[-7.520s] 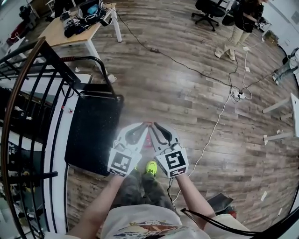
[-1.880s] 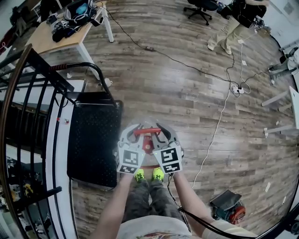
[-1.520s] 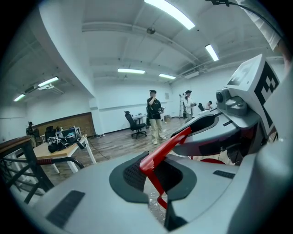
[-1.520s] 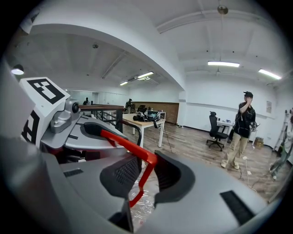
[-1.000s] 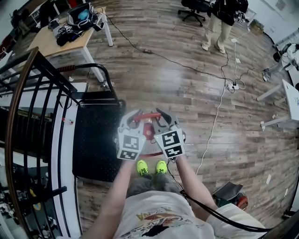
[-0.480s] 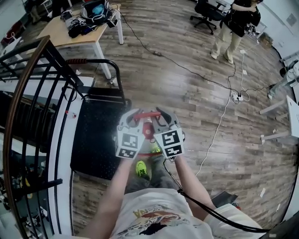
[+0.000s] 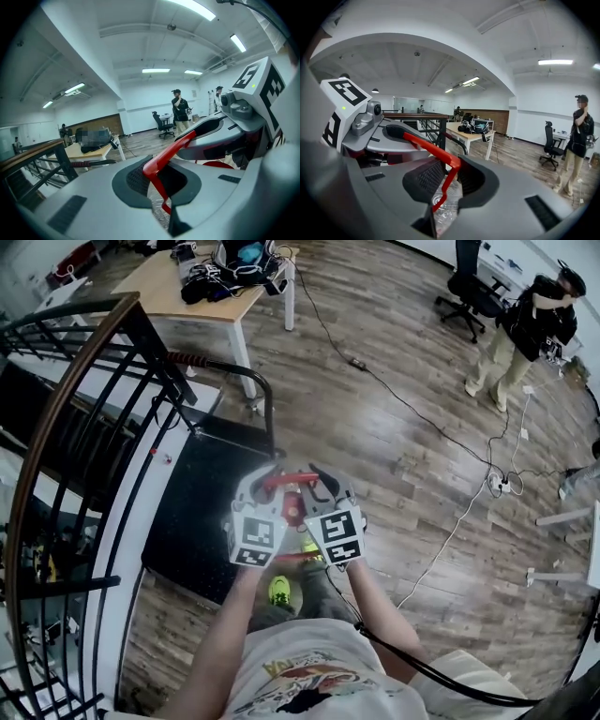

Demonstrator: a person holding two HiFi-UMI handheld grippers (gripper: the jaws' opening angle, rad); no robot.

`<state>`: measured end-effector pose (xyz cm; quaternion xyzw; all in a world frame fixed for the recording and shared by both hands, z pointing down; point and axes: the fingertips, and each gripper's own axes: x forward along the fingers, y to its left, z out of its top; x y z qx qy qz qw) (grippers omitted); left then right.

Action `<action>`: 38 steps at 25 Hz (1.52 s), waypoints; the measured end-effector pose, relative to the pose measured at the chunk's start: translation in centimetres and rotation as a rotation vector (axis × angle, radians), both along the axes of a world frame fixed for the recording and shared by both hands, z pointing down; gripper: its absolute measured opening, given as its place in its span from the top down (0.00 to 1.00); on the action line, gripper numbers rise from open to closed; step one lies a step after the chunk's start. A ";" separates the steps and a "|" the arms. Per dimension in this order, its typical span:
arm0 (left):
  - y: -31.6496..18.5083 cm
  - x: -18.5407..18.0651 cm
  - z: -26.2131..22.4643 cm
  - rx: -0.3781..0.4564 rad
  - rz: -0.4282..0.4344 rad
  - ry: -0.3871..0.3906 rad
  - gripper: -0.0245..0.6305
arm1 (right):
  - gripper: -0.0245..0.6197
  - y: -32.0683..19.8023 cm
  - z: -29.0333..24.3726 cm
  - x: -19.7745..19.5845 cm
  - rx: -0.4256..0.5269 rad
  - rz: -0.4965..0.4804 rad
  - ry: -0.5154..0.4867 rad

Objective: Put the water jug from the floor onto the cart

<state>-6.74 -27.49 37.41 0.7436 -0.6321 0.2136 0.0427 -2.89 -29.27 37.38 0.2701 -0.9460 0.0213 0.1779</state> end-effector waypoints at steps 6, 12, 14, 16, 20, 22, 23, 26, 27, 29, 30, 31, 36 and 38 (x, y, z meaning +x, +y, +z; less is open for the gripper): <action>-3.5 -1.5 0.5 -0.008 -0.099 -0.007 0.91 | 0.83 -3.8 0.5 -1.6 -0.008 -0.102 0.000; -5.3 -3.0 1.3 -0.010 -0.213 0.000 0.91 | 0.83 -6.0 1.0 -3.4 -0.005 -0.212 -0.009; -5.5 -3.5 1.5 -0.011 -0.248 -0.005 0.91 | 0.83 -6.2 1.3 -3.9 -0.008 -0.247 -0.015; -5.6 -3.8 1.7 -0.014 -0.276 -0.011 0.92 | 0.83 -6.4 1.5 -4.3 -0.016 -0.276 -0.020; -6.0 -5.0 2.1 -0.027 -0.333 -0.021 0.91 | 0.83 -7.1 2.1 -5.7 -0.037 -0.337 -0.023; -6.0 -5.7 2.4 -0.032 -0.360 -0.022 0.91 | 0.83 -7.1 2.3 -6.6 -0.044 -0.364 -0.023; -5.8 -6.1 2.6 -0.036 -0.376 -0.019 0.92 | 0.83 -7.0 2.4 -7.0 -0.046 -0.380 -0.022; -5.0 -7.4 3.0 -0.043 -0.423 -0.007 0.91 | 0.83 -6.4 2.6 -8.4 -0.045 -0.429 -0.019; -4.6 -7.9 3.1 -0.043 -0.437 -0.004 0.91 | 0.83 -6.1 2.7 -8.9 -0.043 -0.444 -0.018; -3.8 -9.0 3.3 -0.041 -0.466 0.002 0.92 | 0.83 -5.3 2.8 -10.1 -0.040 -0.472 -0.016; -3.4 -9.6 3.3 -0.040 -0.480 0.006 0.92 | 0.83 -4.9 2.8 -10.8 -0.038 -0.487 -0.015; -3.0 -10.2 3.3 -0.038 -0.494 0.009 0.92 | 0.83 -4.5 2.8 -11.4 -0.036 -0.500 -0.014; -1.0 -12.7 3.8 -0.040 -0.540 0.017 0.92 | 0.83 -2.7 3.3 -14.1 -0.036 -0.548 -0.005; -0.3 -13.8 4.0 -0.038 -0.551 0.019 0.92 | 0.83 -2.0 3.6 -15.3 -0.037 -0.560 0.002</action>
